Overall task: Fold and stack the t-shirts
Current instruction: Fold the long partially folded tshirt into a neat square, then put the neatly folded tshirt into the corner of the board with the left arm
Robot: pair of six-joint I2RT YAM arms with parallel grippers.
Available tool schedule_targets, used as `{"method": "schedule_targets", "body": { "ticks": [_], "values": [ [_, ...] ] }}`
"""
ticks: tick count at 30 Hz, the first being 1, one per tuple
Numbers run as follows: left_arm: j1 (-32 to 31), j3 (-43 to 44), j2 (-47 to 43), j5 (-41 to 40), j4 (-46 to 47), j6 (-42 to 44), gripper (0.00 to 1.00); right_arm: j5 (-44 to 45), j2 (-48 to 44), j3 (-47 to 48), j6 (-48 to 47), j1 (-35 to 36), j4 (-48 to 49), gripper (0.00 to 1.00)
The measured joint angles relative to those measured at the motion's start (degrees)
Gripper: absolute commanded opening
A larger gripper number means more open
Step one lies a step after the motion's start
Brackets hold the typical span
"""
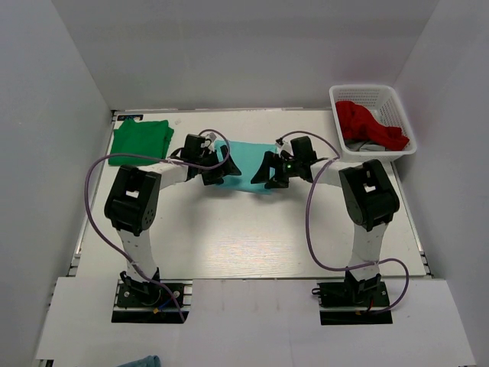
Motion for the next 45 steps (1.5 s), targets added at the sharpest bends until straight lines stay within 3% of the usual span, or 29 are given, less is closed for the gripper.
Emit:
{"method": "schedule_targets", "body": {
  "ticks": [5,12,17,22,30,37,41,44,45],
  "values": [
    [0.2,-0.8,-0.6,-0.5,0.3,0.5,1.00,0.8,-0.8,-2.0,0.9,0.0,3.0,0.90],
    [0.3,-2.2,-6.7,-5.6,-7.0,3.3,1.00,5.3,-4.4,-2.2,-2.1,0.0,-1.7,0.90],
    [0.4,3.8,-9.1,-7.2,-10.7,5.1,1.00,6.6,-8.2,0.8,-5.5,0.1,-7.4,0.90],
    [0.4,7.2,-10.7,-15.5,-14.4,6.3,1.00,8.1,-16.3,0.4,-7.3,0.4,-9.1,0.90],
    [0.5,24.9,3.1,-23.5,-23.8,9.9,1.00,12.9,-24.2,-1.8,-8.3,0.7,-11.6,0.90],
    [-0.1,28.2,13.4,-26.9,-28.7,13.7,1.00,17.3,-25.5,-1.8,-9.2,0.7,-16.2,0.90],
    [-0.7,29.4,14.0,-27.1,-29.2,15.0,0.89,20.2,-28.2,-2.5,-9.5,0.7,-17.6,0.90],
    [-1.0,29.2,14.1,-26.9,-28.6,15.6,0.75,22.1,-30.5,-3.5,-9.5,0.7,-18.1,0.90],
    [-1.1,29.0,14.1,-26.7,-28.2,15.9,0.66,22.7,-31.2,-3.9,-9.5,0.7,-18.3,0.90]
  ]
}}
